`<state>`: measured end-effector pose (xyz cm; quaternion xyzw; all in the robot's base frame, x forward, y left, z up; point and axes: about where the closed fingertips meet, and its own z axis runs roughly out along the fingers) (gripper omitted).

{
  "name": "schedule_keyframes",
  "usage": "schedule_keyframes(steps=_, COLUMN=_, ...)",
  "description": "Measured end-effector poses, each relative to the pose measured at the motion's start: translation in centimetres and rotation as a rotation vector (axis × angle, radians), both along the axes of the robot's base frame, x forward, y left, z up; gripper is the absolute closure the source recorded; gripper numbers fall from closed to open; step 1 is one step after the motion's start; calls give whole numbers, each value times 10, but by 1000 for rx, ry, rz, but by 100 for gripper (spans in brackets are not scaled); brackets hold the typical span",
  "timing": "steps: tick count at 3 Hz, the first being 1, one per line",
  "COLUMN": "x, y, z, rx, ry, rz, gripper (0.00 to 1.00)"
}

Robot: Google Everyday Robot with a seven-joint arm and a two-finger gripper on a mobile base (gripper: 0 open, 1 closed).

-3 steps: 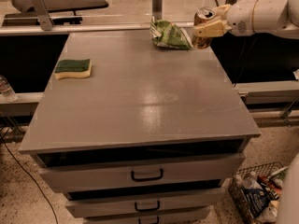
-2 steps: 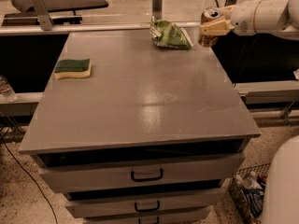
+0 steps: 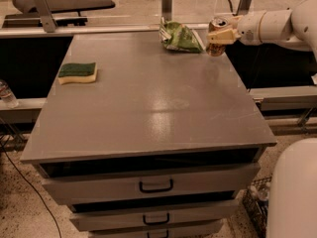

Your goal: Move orange can near green jalapeno chip bag

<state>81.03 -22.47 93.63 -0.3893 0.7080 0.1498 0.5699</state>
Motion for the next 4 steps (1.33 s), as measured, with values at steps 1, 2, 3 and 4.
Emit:
schedule_keyframes(steps=1, x=8, y=-5, z=-6, rx=5, ry=8, rz=-30, gripper=81)
schedule_keyframes(steps=2, x=11, y=-10, z=-9, rx=5, ry=11, rz=-56, gripper=58)
schedule_keyframes(steps=3, x=12, y=-8, z=-21, rx=7, ry=37, rz=-64, gripper=28)
schedule_keyframes(steps=4, x=12, y=0, z=-34, rx=11, ry=75, rz=-51, gripper=4)
